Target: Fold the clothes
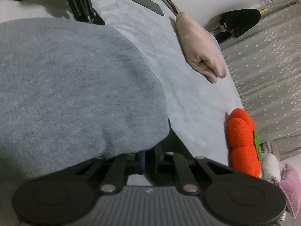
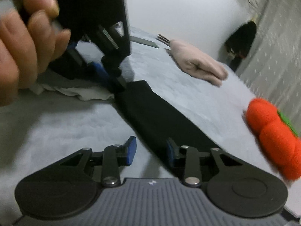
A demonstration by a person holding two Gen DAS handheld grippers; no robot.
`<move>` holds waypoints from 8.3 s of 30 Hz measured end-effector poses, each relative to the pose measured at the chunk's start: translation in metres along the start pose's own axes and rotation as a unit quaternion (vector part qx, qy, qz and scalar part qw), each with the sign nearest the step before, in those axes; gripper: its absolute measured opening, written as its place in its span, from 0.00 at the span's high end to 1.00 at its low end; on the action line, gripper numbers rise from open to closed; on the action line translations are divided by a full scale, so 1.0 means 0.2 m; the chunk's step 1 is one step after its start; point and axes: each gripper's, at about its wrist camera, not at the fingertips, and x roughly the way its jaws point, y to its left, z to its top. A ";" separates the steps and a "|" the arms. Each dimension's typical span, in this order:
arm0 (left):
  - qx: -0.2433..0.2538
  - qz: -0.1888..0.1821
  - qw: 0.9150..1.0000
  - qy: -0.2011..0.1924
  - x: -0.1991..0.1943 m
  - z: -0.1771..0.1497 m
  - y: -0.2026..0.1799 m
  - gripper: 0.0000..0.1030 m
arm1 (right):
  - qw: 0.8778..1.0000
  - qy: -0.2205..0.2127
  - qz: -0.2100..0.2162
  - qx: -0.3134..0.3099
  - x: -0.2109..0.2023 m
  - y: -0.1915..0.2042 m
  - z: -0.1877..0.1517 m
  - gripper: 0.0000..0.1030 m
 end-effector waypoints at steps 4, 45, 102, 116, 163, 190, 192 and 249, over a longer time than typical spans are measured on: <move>-0.005 -0.017 1.000 0.007 -0.01 0.00 -0.01 0.92 | 1.000 -0.001 -0.011 -0.006 0.03 0.03 0.02 0.92; 0.089 -0.034 0.995 -0.025 -0.03 -0.03 -0.15 0.98 | 0.935 -0.016 0.043 0.352 -0.19 -0.56 -0.26 0.60; 0.042 -0.049 0.998 -0.024 -0.17 -0.01 -0.05 0.57 | 0.977 -0.057 0.093 0.181 0.13 -0.20 0.08 0.93; -0.027 -0.113 0.992 0.057 0.06 -0.12 -0.14 0.32 | 0.919 -0.104 0.148 0.350 -0.10 -0.47 -0.07 0.93; 0.120 -0.075 0.988 -0.056 -0.09 -0.10 -0.29 0.92 | 0.873 0.005 -0.027 0.487 -0.18 -0.85 -0.55 0.61; 0.095 -0.091 0.986 -0.101 -0.15 -0.11 -0.31 0.92 | 0.877 0.061 -0.096 0.466 -0.34 -0.87 -0.70 0.61; 0.091 -0.107 0.984 -0.109 -0.17 -0.12 -0.33 0.92 | 0.891 0.054 -0.082 0.444 -0.31 -0.83 -0.65 0.60; 0.501 -0.342 0.763 0.225 -0.32 -2.10 -1.30 0.48 | 0.565 -0.053 -0.048 0.822 -1.90 -1.24 -2.12 0.45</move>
